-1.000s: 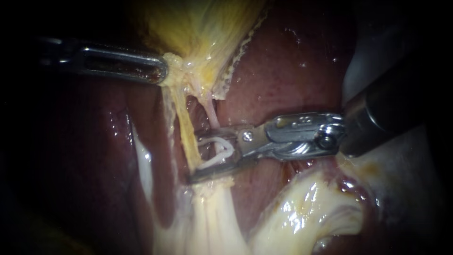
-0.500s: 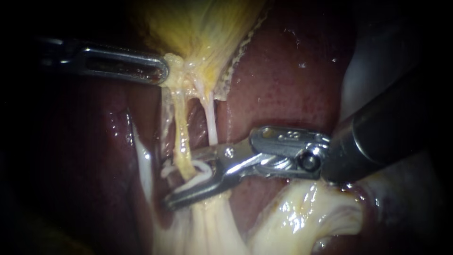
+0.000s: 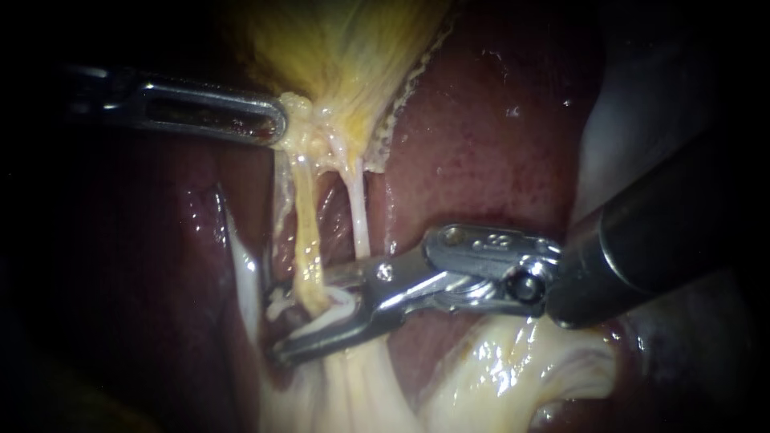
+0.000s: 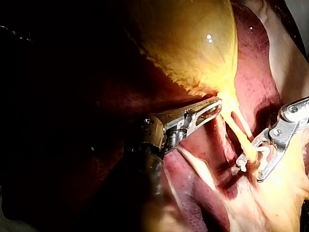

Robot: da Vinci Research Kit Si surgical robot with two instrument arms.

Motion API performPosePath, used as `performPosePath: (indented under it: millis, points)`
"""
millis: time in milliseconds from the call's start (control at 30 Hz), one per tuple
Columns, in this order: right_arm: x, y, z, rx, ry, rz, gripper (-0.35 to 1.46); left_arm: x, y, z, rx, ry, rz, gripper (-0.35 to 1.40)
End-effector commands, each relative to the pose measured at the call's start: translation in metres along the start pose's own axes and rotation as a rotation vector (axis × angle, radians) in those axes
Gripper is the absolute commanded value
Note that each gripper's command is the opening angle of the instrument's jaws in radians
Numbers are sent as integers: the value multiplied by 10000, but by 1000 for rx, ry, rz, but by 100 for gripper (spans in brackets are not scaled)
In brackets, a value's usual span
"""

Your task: Clipping first clip left tube

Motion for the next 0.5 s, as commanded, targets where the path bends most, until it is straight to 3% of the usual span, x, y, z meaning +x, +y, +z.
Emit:
performPosePath:
  millis: [33,133,200,500]
  points:
    - [-3,0,0,-11,-16,-2,-4,0,0,0,1,0,0,-35]
    - [-7,1,-2,-67,-42,-3,-35,0,0,0,1,0,0,-35]
    - [-7,3,-5,-97,-45,4,-35,0,0,0,1,0,0,-35]
    - [-10,6,-7,-67,-59,12,-35,0,0,0,1,0,0,-35]
